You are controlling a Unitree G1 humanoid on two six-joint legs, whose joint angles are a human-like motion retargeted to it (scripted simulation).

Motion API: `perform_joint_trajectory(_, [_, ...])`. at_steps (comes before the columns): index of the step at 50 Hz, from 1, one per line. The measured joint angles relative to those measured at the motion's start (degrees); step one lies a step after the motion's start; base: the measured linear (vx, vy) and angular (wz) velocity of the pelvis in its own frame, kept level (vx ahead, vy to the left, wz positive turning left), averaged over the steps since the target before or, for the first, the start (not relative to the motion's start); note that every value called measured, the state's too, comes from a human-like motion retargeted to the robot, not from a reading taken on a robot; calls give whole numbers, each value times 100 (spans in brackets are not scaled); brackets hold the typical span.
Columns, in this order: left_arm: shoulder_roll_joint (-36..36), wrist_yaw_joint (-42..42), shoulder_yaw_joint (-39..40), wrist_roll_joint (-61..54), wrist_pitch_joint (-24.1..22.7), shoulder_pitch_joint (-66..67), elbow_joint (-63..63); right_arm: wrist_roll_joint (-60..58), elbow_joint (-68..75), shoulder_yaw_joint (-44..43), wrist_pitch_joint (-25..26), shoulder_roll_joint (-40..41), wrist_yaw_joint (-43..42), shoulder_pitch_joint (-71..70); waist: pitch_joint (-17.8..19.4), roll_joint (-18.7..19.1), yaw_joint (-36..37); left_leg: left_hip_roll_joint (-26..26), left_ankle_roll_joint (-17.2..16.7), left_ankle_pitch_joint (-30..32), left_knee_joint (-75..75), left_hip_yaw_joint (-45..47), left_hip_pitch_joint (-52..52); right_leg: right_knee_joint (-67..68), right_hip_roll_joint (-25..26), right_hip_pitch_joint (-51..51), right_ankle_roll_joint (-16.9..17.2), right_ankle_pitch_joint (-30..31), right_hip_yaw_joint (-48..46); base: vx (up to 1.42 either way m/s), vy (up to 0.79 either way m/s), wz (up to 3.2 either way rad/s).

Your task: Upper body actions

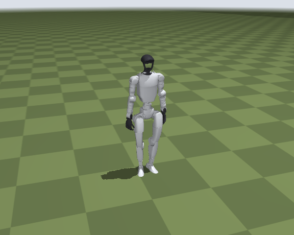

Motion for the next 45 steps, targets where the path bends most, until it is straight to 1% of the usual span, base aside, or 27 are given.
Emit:
perform_joint_trajectory(4, [131, 110, -76, 135, -42, 54, 36, -219, -249, 279, -6, 209, 12, -227, 208, -58, -155, 136, 55, -86, -118, 549, 167, 112, 185, -283, -198, 20, 725, -16, -6, -151])
perform_joint_trajectory(6, [210, 99, -103, 210, -31, 101, 119, -433, -440, 495, -76, 327, 46, -347, 326, -78, -299, 251, 75, -163, -146, 889, 225, 106, 310, -418, -224, -27, 1044, -32, -14, -223])
perform_joint_trajectory(8, [267, 65, -111, 318, 13, 163, 225, -644, -632, 732, -169, 402, 79, -414, 372, -83, -415, 400, 58, -242, -182, 1315, 254, 88, 356, -532, -212, -143, 1073, -34, -16, -259])
perform_joint_trajectory(10, [296, 46, -112, 404, 60, 234, 312, -805, -826, 945, -275, 436, 77, -435, 394, -72, -541, 564, 19, -324, -223, 1791, 292, 35, 259, -552, -216, -310, 531, -33, -14, -278])
perform_joint_trajectory(12, [309, 25, -74, 453, 105, 272, 345, -858, -976, 1074, -365, 442, 61, -442, 415, -71, -623, 701, -44, -417, -275, 2298, 359, -3, 112, -505, -189, -494, -240, -40, -15, -303])
perform_joint_trajectory(15, [328, 0, 53, 556, 174, 270, 350, -706, -1067, 1091, -405, 428, 94, -450, 416, -96, -603, 884, -216, -557, -355, 3361, 529, -2, -80, -435, -101, -678, -1273, -39, -16, -320])
perform_joint_trajectory(17, [351, -22, 105, 594, 206, 259, 342, -449, -1020, 957, -349, 411, 151, -436, 362, -105, -604, 968, -352, -656, -373, 4003, 654, -15, -154, -405, -171, -650, -1828, -27, -15, -289])
perform_joint_trajectory(19, [390, -59, 131, 611, 238, 251, 320, -112, -913, 768, -269, 391, 202, -420, 277, -100, -642, 1034, -486, -733, -373, 4524, 753, -35, -194, -440, -292, -448, -2027, -19, -15, -255])
perform_joint_trajectory(21, [440, -83, 140, 642, 275, 225, 290, 262, -771, 548, -200, 362, 233, -403, 191, -99, -703, 1043, -589, -790, -373, 4845, 828, -84, -196, -517, -386, -156, -1861, -15, -18, -217])
perform_joint_trajectory(22, [466, -82, 137, 664, 292, 206, 272, 437, -700, 436, -171, 343, 237, -393, 149, -100, -744, 1031, -633, -815, -371, 4961, 860, -129, -188, -547, -379, -27, -1742, -12, -20, -171])
perform_joint_trajectory(23, [491, -72, 125, 686, 306, 184, 252, 586, -637, 332, -148, 322, 234, -383, 108, -106, -801, 1002, -670, -840, -368, 5043, 887, -190, -177, -562, -295, 65, -1647, -8, -19, -145])
perform_joint_trajectory(25, [546, -32, 108, 727, 339, 135, 182, 861, -501, 98, -101, 271, 198, -327, 11, -57, -1003, 1035, -778, -894, -303, 5222, 938, -423, -82, -588, -356, 283, -1677, -4, -20, -130])
perform_joint_trajectory(27, [573, -14, 132, 743, 371, 94, 97, 1021, -369, -57, -47, 224, 99, -257, -87, -19, -1061, 1107, -904, -922, -192, 5376, 990, -518, -37, -640, -305, 516, -1533, 2, -20, -140])
perform_joint_trajectory(30, [558, 19, 125, 654, 389, 31, -57, 1255, -147, -252, 47, 156, -136, -146, -168, 40, -1129, 1199, -1078, -912, -70, 5694, 1168, -557, 130, -721, -415, 604, -1039, 7, -20, -97])
perform_joint_trajectory(32, [485, 8, 143, 490, 370, -16, -173, 1335, -24, -361, 65, 126, -249, -70, -186, 98, -1208, 1301, -1143, -873, 56, 5857, 1305, -511, 184, -710, -408, 538, -845, 11, -20, -53])
perform_joint_trajectory(33, [437, -16, 175, 409, 350, -39, -228, 1356, 20, -399, 69, 120, -287, -25, -198, 103, -1259, 1360, -1100, -837, 161, 5917, 1369, -490, 173, -688, -394, 507, -779, 14, -22, -38])
perform_joint_trajectory(35, [334, -67, 244, 284, 311, -79, -328, 1410, 93, -436, 68, 115, -364, 80, -238, 59, -1359, 1463, -912, -668, 457, 5855, 1467, -472, 99, -624, -371, 463, -684, 17, -24, -31])
perform_joint_trajectory(37, [252, -92, 300, 217, 290, -112, -409, 1481, 206, -418, 47, 118, -424, 137, -301, -140, -1370, 1531, -582, -386, 936, 5719, 1511, -481, -89, -532, -353, 450, -560, 15, -22, -46])
perform_joint_trajectory(38, [224, -88, 315, 194, 281, -129, -438, 1503, 267, -421, 56, 130, -444, 136, -328, -270, -1345, 1557, -346, -280, 1229, 5643, 1501, -486, -209, -488, -346, 450, -499, 13, -20, -62])
perform_joint_trajectory(40, [150, -22, 296, 130, 251, -157, -490, 1510, 339, -449, 99, 168, -485, 147, -369, -598, -1222, 1629, 317, -205, 2082, 5240, 1333, -521, -485, -377, -348, 464, -308, 13, -17, -74])
perform_joint_trajectory(42, [107, 37, 216, 81, 221, -194, -511, 1465, 335, -431, 54, 205, -491, 150, -365, -734, -1061, 1820, 386, -323, 2985, 4572, 924, -565, -561, -319, -370, 484, -186, 15, -18, -76])
perform_joint_trajectory(43, [69, 47, 177, 77, 211, -189, -519, 1419, 306, -385, 34, 219, -487, 169, -349, -719, -965, 1787, 255, -332, 3288, 3852, 586, -617, -502, -280, -393, 509, -143, 12, -9, -86])
perform_joint_trajectory(45, [-4, 43, 121, 94, 194, -184, -512, 1226, 228, -285, 43, 220, -503, 146, -327, -693, -770, 1463, 31, -513, 3584, 2859, 95, -674, -431, -265, -425, 551, -9, 10, -4, -90])
